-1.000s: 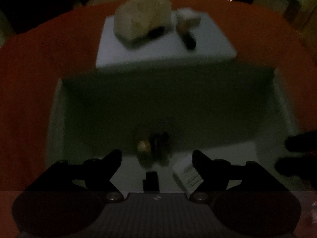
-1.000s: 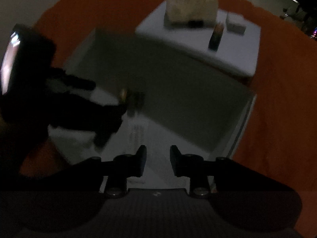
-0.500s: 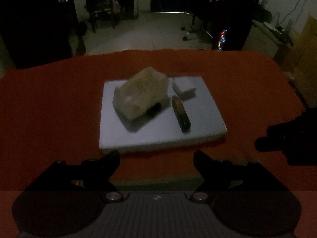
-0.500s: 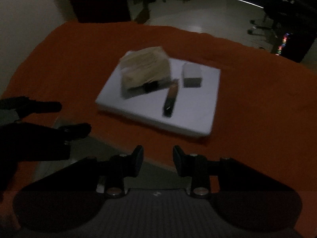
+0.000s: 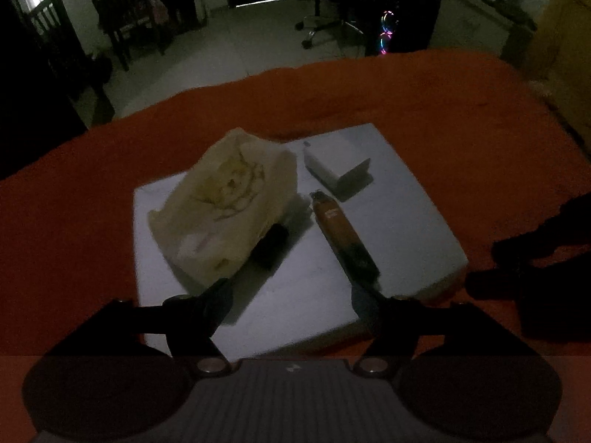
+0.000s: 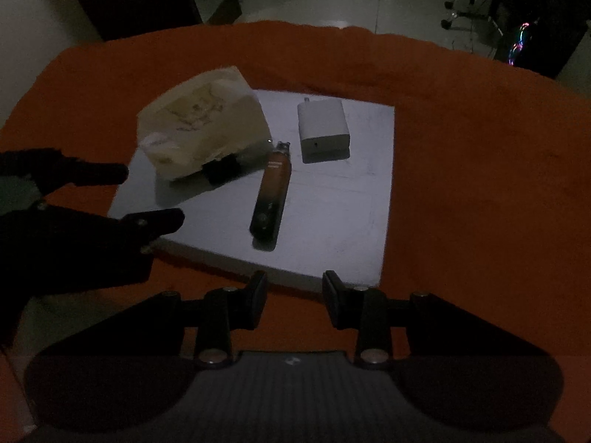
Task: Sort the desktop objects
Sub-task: 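Move both tools back over the white board, then grasp the orange SPRING WIND bottle with the right tool while the left tool grasps the glass vial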
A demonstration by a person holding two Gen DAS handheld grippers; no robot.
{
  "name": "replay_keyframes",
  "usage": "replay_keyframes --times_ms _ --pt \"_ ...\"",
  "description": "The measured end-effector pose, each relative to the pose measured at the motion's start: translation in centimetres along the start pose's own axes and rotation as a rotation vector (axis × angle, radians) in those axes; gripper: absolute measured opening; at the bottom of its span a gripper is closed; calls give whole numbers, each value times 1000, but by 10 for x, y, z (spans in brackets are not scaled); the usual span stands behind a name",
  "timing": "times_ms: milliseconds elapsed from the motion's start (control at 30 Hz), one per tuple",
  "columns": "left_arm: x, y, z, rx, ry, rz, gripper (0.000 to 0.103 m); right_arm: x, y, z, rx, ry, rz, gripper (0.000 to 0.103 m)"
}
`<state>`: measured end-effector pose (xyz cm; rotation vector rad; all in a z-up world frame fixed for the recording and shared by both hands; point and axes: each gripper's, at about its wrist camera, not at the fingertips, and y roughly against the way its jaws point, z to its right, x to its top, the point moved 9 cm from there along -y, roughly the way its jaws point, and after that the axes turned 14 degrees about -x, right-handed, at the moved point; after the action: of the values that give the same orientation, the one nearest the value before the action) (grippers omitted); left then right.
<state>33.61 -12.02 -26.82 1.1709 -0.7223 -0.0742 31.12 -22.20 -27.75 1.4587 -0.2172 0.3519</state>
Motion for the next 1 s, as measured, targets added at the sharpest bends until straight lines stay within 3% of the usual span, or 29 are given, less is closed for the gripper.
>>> replay_keyframes --times_ms 133,267,333,500,767,800,900,933,1000 --pt "2 -23 -6 -49 -14 -2 68 6 -26 -10 29 8 -9 37" --pt "4 -42 -15 -34 -45 -18 68 10 -45 -19 57 10 -12 37" --pt "7 -46 -21 -19 -20 -6 68 13 -51 -22 64 1 -10 37" --pt "13 -58 -31 -66 36 15 68 21 -63 -33 93 2 -25 37" --pt "18 -82 -37 -79 60 29 68 21 -82 -45 41 39 -34 36" --pt "19 -83 -35 -80 59 28 68 20 -85 -44 27 39 -35 34" --pt "19 -83 -31 -87 44 28 68 11 -93 -42 17 56 -58 7" --pt "18 -82 -30 -90 40 28 68 9 -94 -40 7 64 -58 7" --pt "17 -79 -30 -88 37 31 53 5 -94 -34 -8 71 -48 7"
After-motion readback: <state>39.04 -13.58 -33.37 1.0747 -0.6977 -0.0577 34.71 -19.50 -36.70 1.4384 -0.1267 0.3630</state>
